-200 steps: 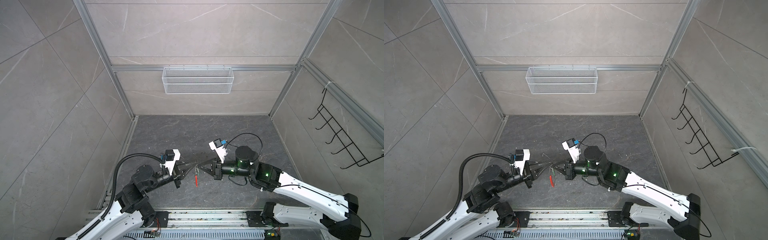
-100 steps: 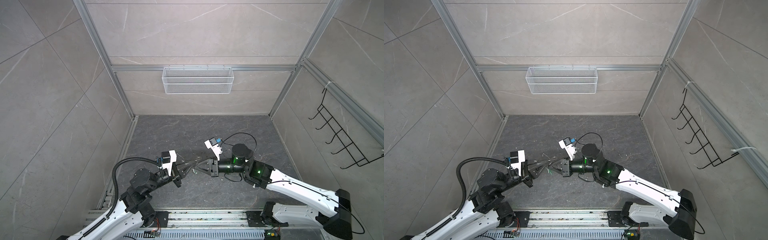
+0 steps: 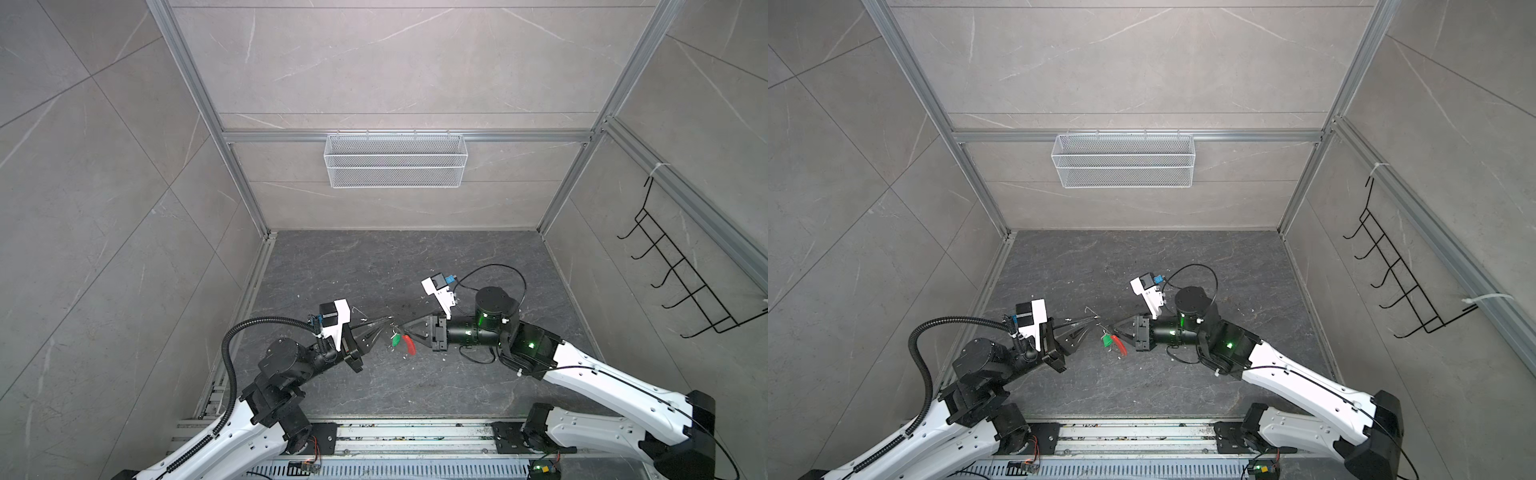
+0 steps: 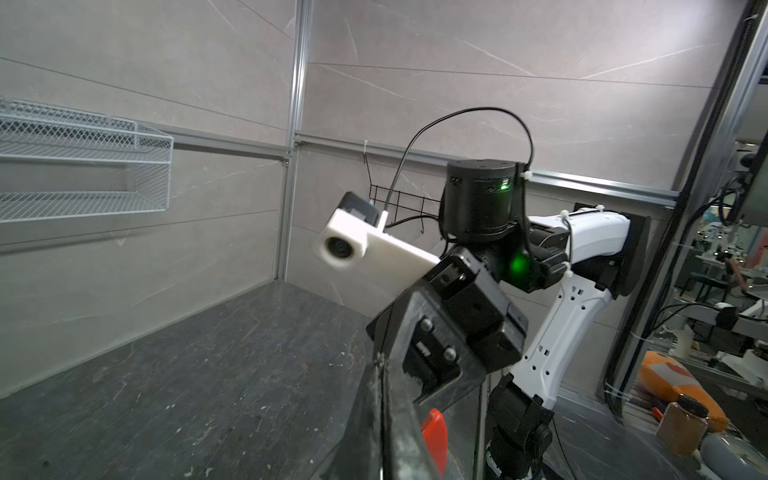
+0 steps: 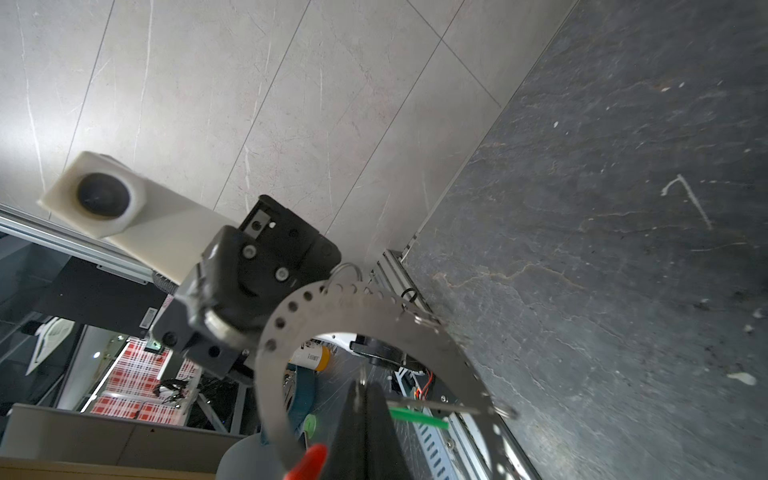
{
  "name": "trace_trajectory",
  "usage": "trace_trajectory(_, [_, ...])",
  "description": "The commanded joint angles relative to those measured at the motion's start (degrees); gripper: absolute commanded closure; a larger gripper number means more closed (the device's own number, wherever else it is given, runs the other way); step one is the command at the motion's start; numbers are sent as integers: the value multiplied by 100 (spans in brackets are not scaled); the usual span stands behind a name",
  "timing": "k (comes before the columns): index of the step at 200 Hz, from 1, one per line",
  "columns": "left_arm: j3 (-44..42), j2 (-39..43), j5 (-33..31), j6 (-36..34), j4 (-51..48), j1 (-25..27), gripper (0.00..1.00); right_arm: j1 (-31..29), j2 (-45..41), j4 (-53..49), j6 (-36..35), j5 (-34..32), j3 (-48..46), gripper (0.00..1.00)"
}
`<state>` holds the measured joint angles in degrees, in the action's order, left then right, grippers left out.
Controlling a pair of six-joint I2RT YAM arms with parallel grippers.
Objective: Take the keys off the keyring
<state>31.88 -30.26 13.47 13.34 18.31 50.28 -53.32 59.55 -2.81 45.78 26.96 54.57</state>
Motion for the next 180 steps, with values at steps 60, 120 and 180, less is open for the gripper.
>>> trace_trajectory(60, [213,344,-615,90,-826,30,100,23,-708,-2375,-1701,-2544,238,100])
trace_trajectory(120, [92,589,-921,339,-1271,26,100,555,482,-2003,-1713,-2024,-453,100])
trace_trajectory(180, [-35,697,-978,436,-1310,27,100,1506,1217,-1616,-1323,-2223,-1441,100])
